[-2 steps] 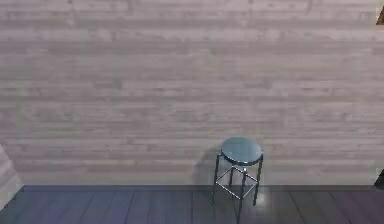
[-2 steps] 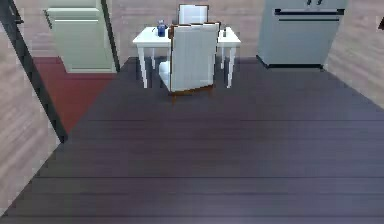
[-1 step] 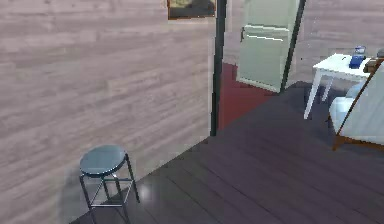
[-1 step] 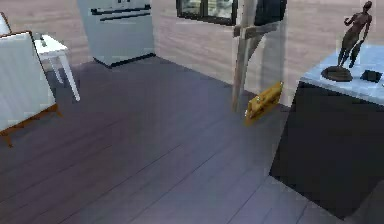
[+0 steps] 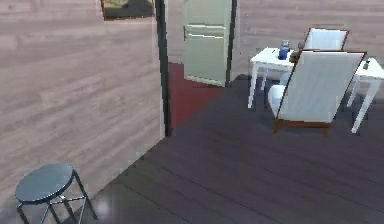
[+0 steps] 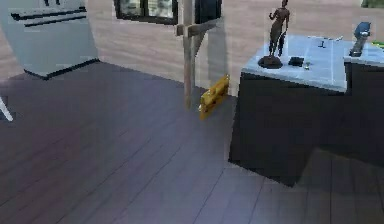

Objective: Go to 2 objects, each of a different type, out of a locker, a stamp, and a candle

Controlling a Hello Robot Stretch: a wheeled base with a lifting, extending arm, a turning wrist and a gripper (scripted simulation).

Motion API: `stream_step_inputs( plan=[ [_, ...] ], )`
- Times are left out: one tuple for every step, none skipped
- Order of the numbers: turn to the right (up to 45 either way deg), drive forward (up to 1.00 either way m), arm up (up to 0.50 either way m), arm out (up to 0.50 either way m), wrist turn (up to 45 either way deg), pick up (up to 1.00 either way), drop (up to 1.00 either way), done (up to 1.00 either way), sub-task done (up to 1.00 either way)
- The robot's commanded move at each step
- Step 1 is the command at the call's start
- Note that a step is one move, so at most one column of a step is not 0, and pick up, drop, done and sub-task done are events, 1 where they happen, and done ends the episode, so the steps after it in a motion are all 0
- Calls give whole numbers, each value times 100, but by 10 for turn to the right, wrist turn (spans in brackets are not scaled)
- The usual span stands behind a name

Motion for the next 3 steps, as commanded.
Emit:
stream_step_inputs(
  plan=[
    [0, 100, 0, 0, 0, 0, 0, 0, 0],
    [30, 0, 0, 0, 0, 0, 0, 0, 0],
    [0, 85, 0, 0, 0, 0, 0, 0, 0]
  ],
)
